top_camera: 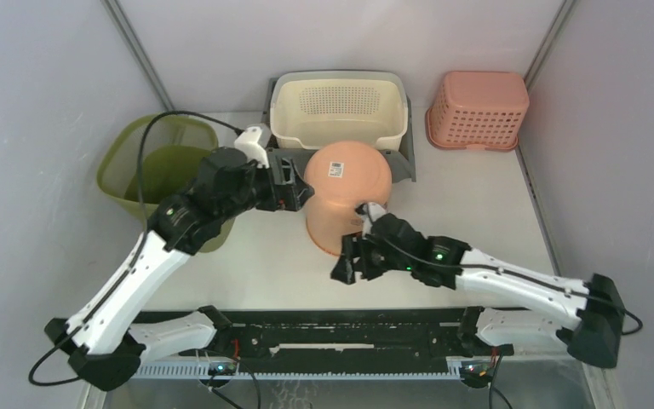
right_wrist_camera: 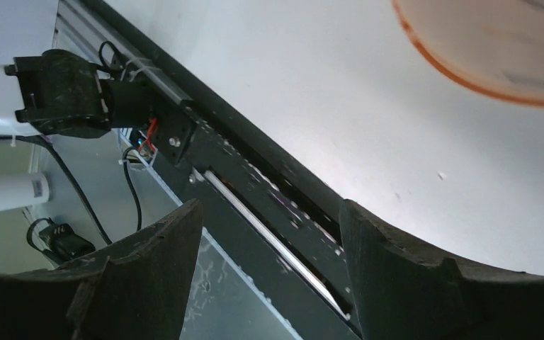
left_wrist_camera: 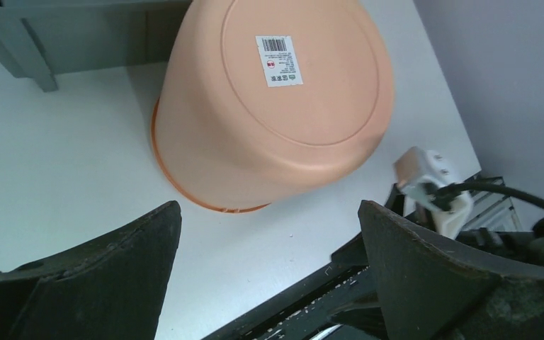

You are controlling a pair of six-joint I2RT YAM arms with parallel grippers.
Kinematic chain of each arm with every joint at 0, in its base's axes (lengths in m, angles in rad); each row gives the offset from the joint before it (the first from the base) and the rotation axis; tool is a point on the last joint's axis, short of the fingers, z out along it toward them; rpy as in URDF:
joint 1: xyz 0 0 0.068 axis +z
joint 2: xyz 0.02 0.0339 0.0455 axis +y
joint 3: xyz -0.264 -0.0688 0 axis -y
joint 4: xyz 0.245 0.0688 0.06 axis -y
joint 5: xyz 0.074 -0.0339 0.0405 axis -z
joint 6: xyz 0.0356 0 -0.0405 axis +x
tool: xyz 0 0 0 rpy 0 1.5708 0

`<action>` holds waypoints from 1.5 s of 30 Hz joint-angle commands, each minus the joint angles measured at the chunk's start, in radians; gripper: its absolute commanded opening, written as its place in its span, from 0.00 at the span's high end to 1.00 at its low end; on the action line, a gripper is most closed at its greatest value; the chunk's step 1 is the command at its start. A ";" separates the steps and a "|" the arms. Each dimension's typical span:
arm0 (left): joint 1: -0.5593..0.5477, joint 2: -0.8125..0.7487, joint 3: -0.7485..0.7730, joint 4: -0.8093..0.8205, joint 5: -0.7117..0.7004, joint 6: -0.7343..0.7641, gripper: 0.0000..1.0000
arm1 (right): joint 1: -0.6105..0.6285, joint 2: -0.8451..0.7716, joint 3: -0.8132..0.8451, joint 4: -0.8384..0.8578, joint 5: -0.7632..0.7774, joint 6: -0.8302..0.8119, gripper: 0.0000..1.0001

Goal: Turn the large container upside down
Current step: Turn the container upside down at the center of the board, then move the container to the center of the board.

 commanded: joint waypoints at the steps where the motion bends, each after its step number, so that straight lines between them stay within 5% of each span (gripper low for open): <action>1: -0.002 -0.115 0.035 -0.037 -0.062 0.003 0.00 | 0.107 0.165 0.179 0.019 0.093 -0.080 0.21; 9: 0.001 -0.276 0.061 -0.142 -0.130 -0.044 0.00 | 0.247 0.533 0.554 -0.022 0.107 -0.197 0.21; 20: 0.001 -0.594 -0.134 -0.253 -0.219 -0.148 0.00 | 0.219 0.864 0.904 -0.098 0.057 -0.257 0.22; 30: 0.001 -0.665 -0.302 -0.195 -0.162 -0.178 0.00 | 0.047 0.921 0.882 -0.075 0.061 -0.214 0.23; 45: 0.001 -0.630 -0.400 -0.064 -0.060 -0.183 0.00 | -0.073 0.729 0.577 -0.004 0.091 -0.142 0.23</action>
